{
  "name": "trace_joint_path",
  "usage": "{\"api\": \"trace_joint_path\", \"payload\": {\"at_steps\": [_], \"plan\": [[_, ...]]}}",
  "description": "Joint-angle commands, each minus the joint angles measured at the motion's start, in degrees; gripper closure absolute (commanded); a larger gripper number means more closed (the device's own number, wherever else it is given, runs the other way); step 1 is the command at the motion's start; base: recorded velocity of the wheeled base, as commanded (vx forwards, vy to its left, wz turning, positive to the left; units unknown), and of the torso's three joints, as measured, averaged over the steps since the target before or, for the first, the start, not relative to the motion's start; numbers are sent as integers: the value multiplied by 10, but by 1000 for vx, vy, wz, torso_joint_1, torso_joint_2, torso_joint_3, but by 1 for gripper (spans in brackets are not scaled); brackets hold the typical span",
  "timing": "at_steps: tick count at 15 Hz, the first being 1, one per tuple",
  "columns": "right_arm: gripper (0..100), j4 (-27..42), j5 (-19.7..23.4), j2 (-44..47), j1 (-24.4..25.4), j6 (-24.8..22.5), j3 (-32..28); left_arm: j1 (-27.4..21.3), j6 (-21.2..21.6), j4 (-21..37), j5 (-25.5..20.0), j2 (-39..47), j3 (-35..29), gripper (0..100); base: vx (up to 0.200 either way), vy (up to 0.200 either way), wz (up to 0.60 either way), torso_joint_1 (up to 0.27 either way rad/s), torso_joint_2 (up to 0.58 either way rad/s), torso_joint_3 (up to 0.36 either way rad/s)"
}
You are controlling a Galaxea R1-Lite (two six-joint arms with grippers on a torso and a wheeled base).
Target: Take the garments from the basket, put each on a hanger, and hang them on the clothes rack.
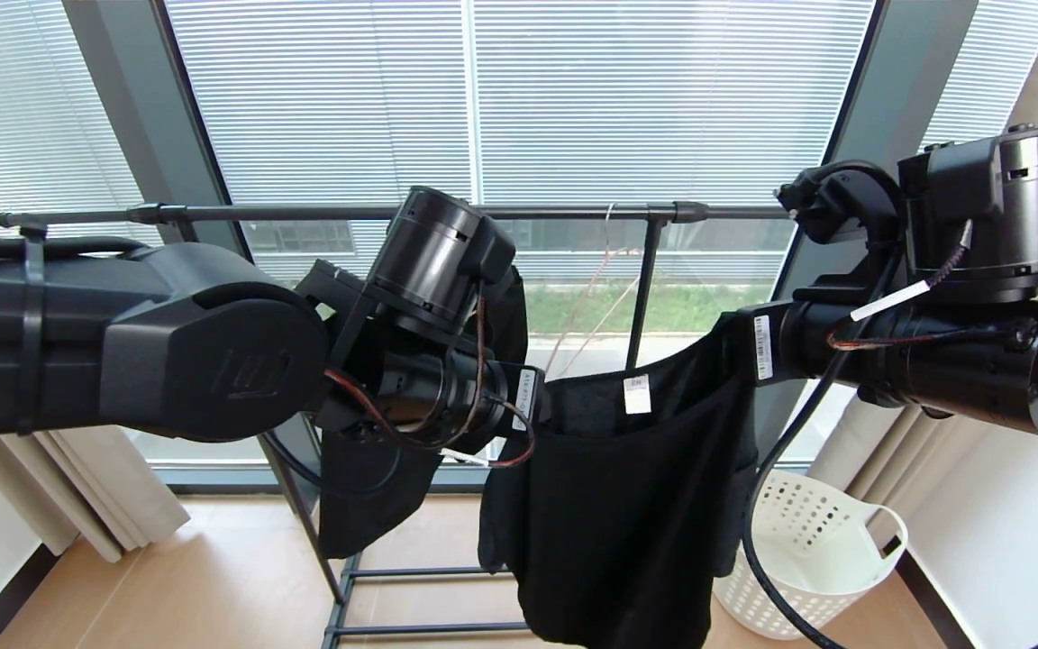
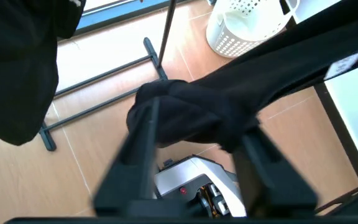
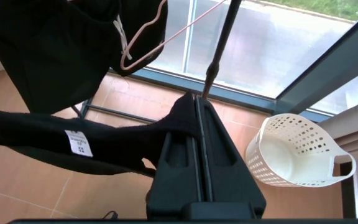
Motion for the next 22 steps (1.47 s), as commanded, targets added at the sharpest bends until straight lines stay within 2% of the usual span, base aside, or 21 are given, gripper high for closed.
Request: {"api": "trace_joint_path", "payload": {"at_steps": [1, 3, 7, 9, 11, 12, 14, 16, 17, 20, 22], "plan": [[100, -10, 2, 3, -23, 3, 0, 1, 1, -17, -2, -8, 21, 0, 0, 0, 0, 0, 0, 0], [100, -48, -1, 18, -46, 1, 5, 1, 3, -35, -28, -25, 41, 0, 0, 0, 0, 0, 0, 0], [100, -59, -1, 34, -66, 3, 17, 22, 2, -37, -174, -72, 66, 0, 0, 0, 0, 0, 0, 0], [100, -69, -1, 32, -78, 3, 34, 38, 2, -40, -211, -79, 78, 0, 0, 0, 0, 0, 0, 0], [100, -82, -3, 18, -85, 3, 59, 45, 1, -60, -209, -77, 86, 0, 0, 0, 0, 0, 0, 0], [100, -94, -2, -8, -86, 2, 91, 53, 5, -84, -206, -73, 99, 0, 0, 0, 0, 0, 0, 0], [100, -116, -3, -29, -88, 2, 133, 57, 31, -88, -189, -54, 101, 0, 0, 0, 0, 0, 0, 0], [100, -153, -1, -52, -96, 1, 170, 62, 101, -90, -86, -10, 94, 0, 0, 0, 0, 0, 0, 0], [100, -151, -1, -59, -96, -4, 172, 62, 126, -90, -56, 7, 86, 0, 0, 0, 0, 0, 0, 0], [100, -145, -1, -75, -96, -17, 177, 58, 141, -98, -45, 26, 71, 0, 0, 0, 0, 0, 0, 0], [100, -146, -2, -77, -96, -17, 180, 59, 141, -126, -45, 35, 64, 0, 100, 0, 0, 4, 4, 4]]}}
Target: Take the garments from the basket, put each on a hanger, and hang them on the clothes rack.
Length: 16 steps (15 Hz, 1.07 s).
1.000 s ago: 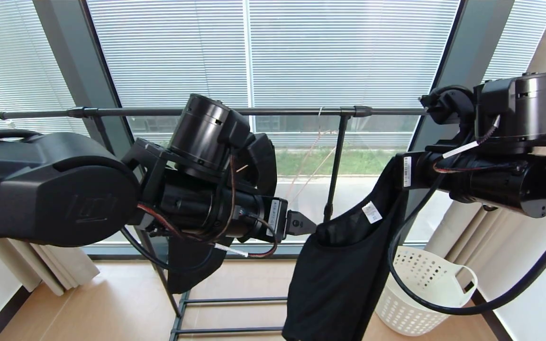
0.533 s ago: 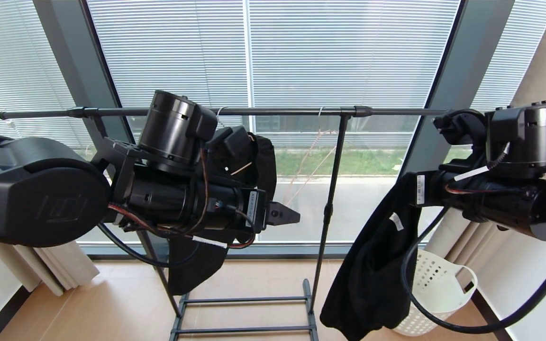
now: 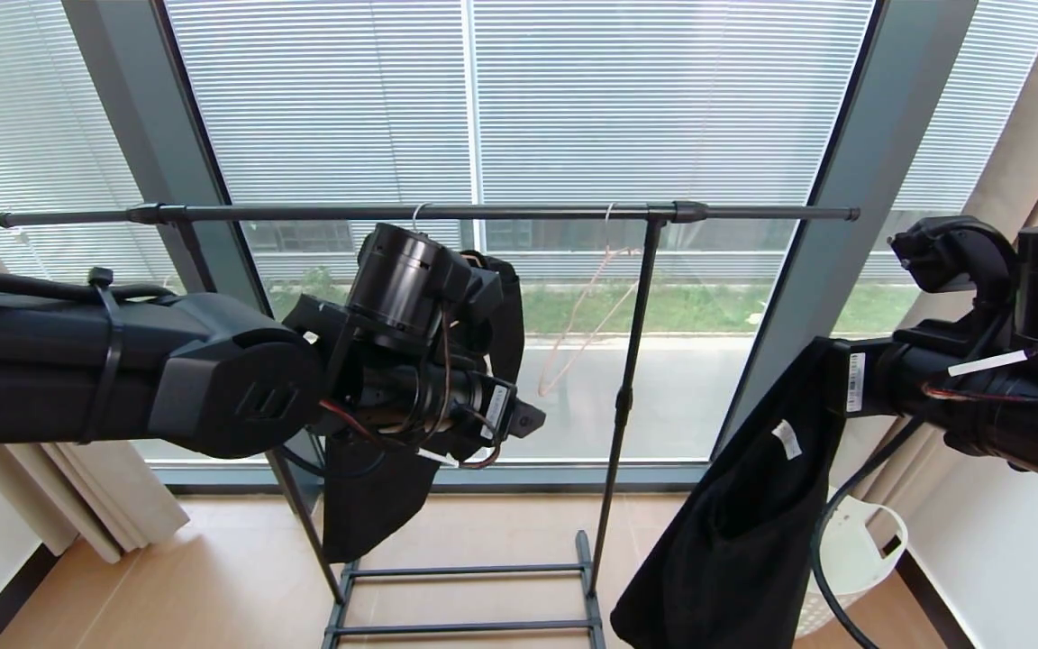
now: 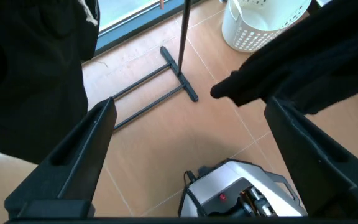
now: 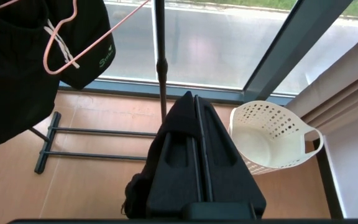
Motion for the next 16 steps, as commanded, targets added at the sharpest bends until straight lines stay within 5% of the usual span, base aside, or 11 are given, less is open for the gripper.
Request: {"api": "trace_joint_path", "payload": {"at_steps": [1, 7, 11, 16], "plan": [[100, 1, 0, -7, 0, 0, 2, 0, -1, -20, 1, 20, -5, 0, 200, 0, 0, 2, 7, 2], [100, 1, -1, -19, 0, -11, 12, 0, 1, -60, -1, 42, -12, 0, 200, 0, 0, 5, 1, 0], [100, 1, 0, -18, 0, -12, 14, -1, 55, -124, 0, 78, -22, 0, 0, 0, 0, 0, 0, 0], [100, 1, 0, -18, 0, -13, 13, -16, 71, -125, 1, 156, -127, 0, 0, 0, 0, 0, 0, 0]]}}
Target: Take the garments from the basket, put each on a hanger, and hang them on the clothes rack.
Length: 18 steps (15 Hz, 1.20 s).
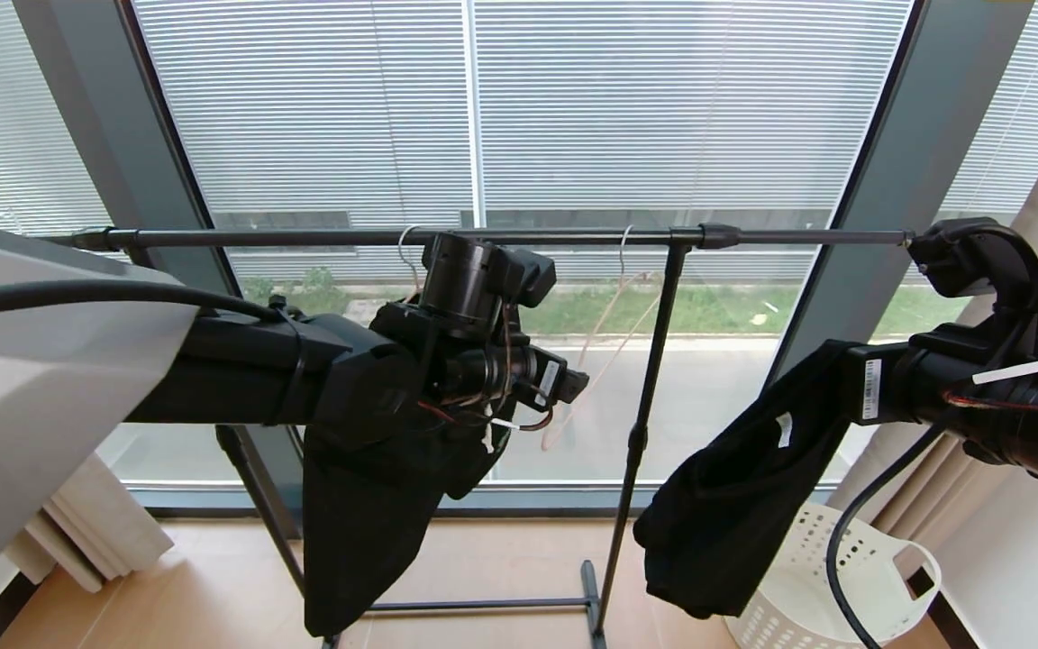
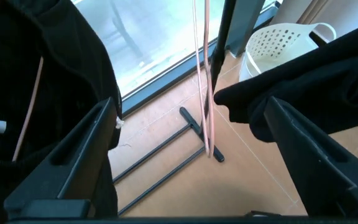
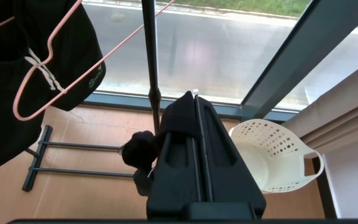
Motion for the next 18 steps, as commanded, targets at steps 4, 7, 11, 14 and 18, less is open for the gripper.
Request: {"api": "trace_joint_path", "payload": {"at_steps": [4, 7, 11, 14, 18], "plan": [[100, 0, 1, 0, 0, 0, 1, -14, 2, 4, 2, 101, -108, 0, 0, 0, 0, 0, 0, 0], [100, 0, 1, 1, 0, 0, 1, -13, 4, 5, 4, 132, -147, 0, 0, 0, 0, 0, 0, 0], [100, 0, 1, 3, 0, 0, 1, -11, 3, 4, 6, 169, -184, 0, 0, 0, 0, 0, 0, 0], [100, -1, 1, 3, 0, 0, 1, -7, 3, 5, 6, 191, -215, 0, 0, 0, 0, 0, 0, 0], [100, -1, 1, 1, 0, 0, 1, -1, 3, 5, 6, 202, -220, 0, 0, 0, 0, 0, 0, 0]]}}
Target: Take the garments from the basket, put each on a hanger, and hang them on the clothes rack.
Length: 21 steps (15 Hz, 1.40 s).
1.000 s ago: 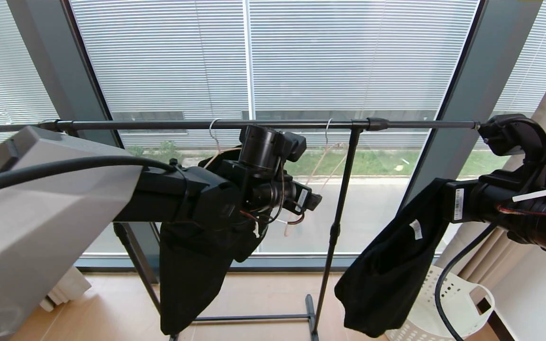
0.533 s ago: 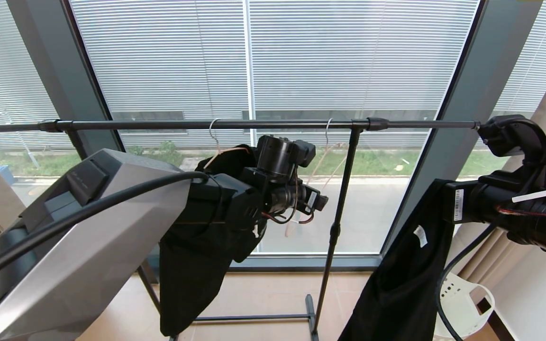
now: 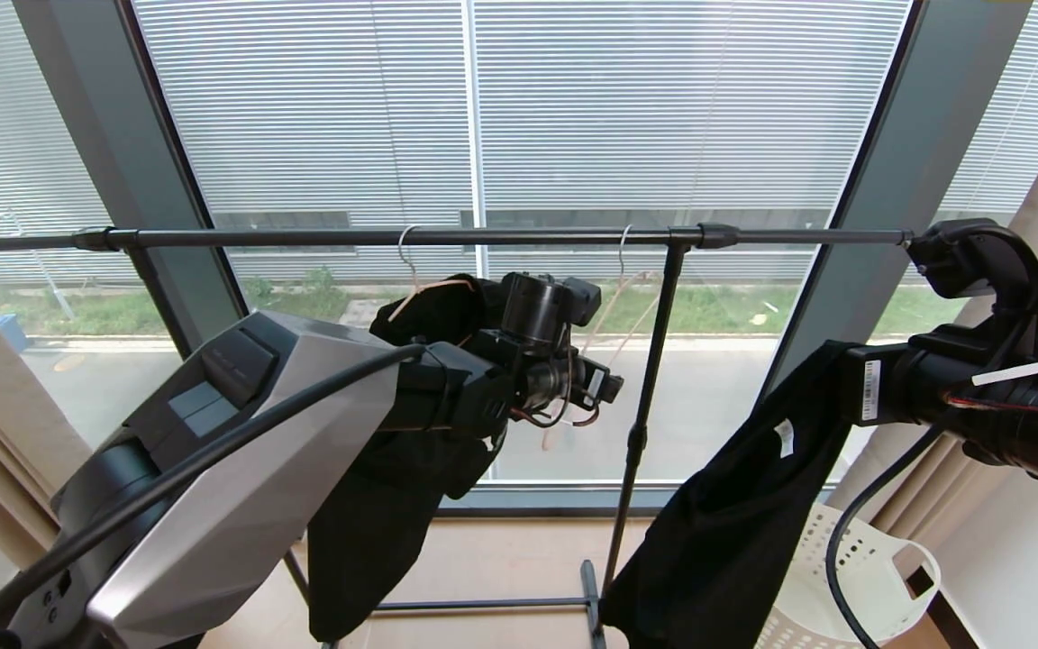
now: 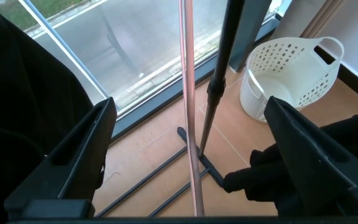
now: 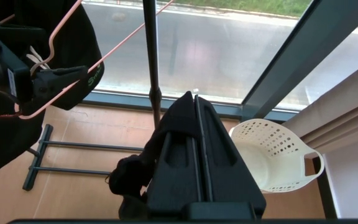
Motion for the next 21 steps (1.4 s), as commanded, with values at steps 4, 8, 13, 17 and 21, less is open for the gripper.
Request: {"api": "trace_joint_path", "payload": {"at_steps": [4, 8, 13, 17, 21], "plan": [[100, 0, 0, 1, 1, 0, 0, 4, -3, -1, 10, 6, -6, 100, 0, 0, 0, 0, 0, 0], [100, -1, 0, -1, 1, 0, 2, 8, -4, -2, 14, 2, -13, 100, 0, 0, 0, 0, 0, 0], [100, -1, 0, -2, 0, 0, 2, 11, -5, -2, 20, -25, -8, 100, 0, 0, 0, 0, 0, 0], [100, -1, 0, -1, 1, 0, 2, 10, -10, -4, 20, -69, 31, 100, 0, 0, 0, 0, 0, 0], [100, -1, 0, -1, 1, 0, 2, 9, -16, -26, 20, -140, 143, 100, 0, 0, 0, 0, 0, 0]]}}
